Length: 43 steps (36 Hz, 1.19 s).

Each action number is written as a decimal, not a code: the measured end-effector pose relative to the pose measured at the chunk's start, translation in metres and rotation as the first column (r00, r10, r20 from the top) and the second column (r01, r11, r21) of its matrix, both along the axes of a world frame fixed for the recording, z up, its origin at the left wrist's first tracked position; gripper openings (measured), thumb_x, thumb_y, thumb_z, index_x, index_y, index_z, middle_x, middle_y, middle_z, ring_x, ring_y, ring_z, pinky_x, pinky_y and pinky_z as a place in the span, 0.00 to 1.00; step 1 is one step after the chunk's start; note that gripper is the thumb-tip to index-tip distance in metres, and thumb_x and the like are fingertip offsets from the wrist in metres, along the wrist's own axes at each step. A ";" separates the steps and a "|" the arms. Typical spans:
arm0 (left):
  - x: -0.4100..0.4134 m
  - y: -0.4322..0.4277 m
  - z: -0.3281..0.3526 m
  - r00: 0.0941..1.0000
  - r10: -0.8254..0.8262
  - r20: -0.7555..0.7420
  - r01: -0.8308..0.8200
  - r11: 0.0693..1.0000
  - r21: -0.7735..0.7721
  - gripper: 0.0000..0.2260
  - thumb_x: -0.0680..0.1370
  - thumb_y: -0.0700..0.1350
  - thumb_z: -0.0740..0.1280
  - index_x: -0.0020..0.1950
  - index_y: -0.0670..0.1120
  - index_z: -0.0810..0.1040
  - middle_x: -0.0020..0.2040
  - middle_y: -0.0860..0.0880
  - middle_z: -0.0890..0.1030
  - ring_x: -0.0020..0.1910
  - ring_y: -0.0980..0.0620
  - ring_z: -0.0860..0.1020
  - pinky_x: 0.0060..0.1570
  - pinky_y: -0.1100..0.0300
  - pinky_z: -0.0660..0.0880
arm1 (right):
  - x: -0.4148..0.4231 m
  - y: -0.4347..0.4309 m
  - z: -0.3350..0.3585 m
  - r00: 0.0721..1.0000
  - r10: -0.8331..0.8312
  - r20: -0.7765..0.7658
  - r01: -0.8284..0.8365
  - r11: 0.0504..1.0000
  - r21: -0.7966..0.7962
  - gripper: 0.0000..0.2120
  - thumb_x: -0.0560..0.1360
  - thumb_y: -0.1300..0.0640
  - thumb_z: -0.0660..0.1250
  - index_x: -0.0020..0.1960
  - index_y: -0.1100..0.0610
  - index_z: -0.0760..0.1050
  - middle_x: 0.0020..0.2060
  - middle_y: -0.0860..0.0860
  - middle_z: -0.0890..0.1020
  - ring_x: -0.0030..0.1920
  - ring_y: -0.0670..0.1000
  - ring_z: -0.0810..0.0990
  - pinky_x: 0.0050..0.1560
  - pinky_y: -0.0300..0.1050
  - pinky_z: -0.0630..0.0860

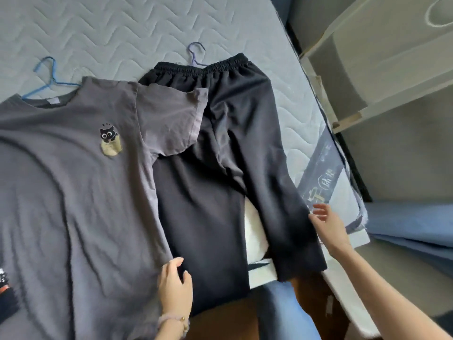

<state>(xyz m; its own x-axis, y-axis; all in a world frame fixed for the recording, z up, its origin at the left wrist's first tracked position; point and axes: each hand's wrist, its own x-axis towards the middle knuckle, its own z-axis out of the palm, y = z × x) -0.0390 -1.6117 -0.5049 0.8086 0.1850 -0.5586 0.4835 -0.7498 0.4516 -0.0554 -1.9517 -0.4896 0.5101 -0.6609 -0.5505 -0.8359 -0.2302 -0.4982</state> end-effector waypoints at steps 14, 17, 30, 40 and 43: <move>0.027 -0.201 -0.017 0.950 0.125 -0.285 -0.242 0.874 -0.422 0.10 0.80 0.38 0.58 0.39 0.44 0.71 0.37 0.44 0.72 0.37 0.49 0.73 0.40 0.67 0.71 | 0.041 -0.018 -0.020 0.937 0.347 -0.044 -0.346 0.938 0.023 0.18 0.75 0.49 0.66 0.61 0.56 0.73 0.57 0.52 0.80 0.59 0.55 0.77 0.58 0.47 0.70; 0.039 -0.212 -0.026 0.903 0.223 -0.368 -0.370 0.838 -0.401 0.15 0.82 0.43 0.55 0.58 0.36 0.75 0.57 0.33 0.77 0.58 0.38 0.76 0.61 0.52 0.73 | 0.043 -0.021 -0.026 0.938 0.337 -0.084 -0.332 0.941 0.062 0.14 0.75 0.49 0.65 0.57 0.55 0.76 0.54 0.51 0.82 0.58 0.55 0.77 0.57 0.46 0.70; 0.056 -0.239 -0.034 0.811 0.240 -0.534 -0.559 0.590 -0.583 0.05 0.79 0.43 0.64 0.45 0.42 0.73 0.46 0.43 0.79 0.41 0.49 0.79 0.42 0.60 0.80 | 0.024 -0.126 -0.050 1.000 0.016 -0.011 -0.015 0.996 0.091 0.10 0.76 0.55 0.63 0.41 0.62 0.71 0.37 0.55 0.75 0.41 0.55 0.73 0.47 0.57 0.74; 0.040 -0.239 -0.031 0.825 0.392 -0.408 -0.565 0.592 -0.574 0.13 0.80 0.40 0.60 0.36 0.45 0.63 0.37 0.43 0.69 0.34 0.50 0.71 0.34 0.59 0.76 | 0.029 -0.150 -0.059 0.997 0.076 -0.001 -0.076 0.997 -0.010 0.08 0.77 0.59 0.64 0.50 0.65 0.75 0.43 0.56 0.77 0.45 0.54 0.73 0.47 0.43 0.65; 0.031 -0.235 -0.032 0.834 0.473 -0.284 -0.545 0.626 -0.557 0.18 0.78 0.44 0.63 0.31 0.50 0.59 0.31 0.48 0.59 0.32 0.51 0.60 0.35 0.57 0.67 | 0.030 -0.145 -0.054 0.993 0.098 0.063 -0.098 0.995 -0.004 0.06 0.76 0.59 0.65 0.48 0.62 0.75 0.40 0.55 0.78 0.44 0.54 0.74 0.45 0.42 0.64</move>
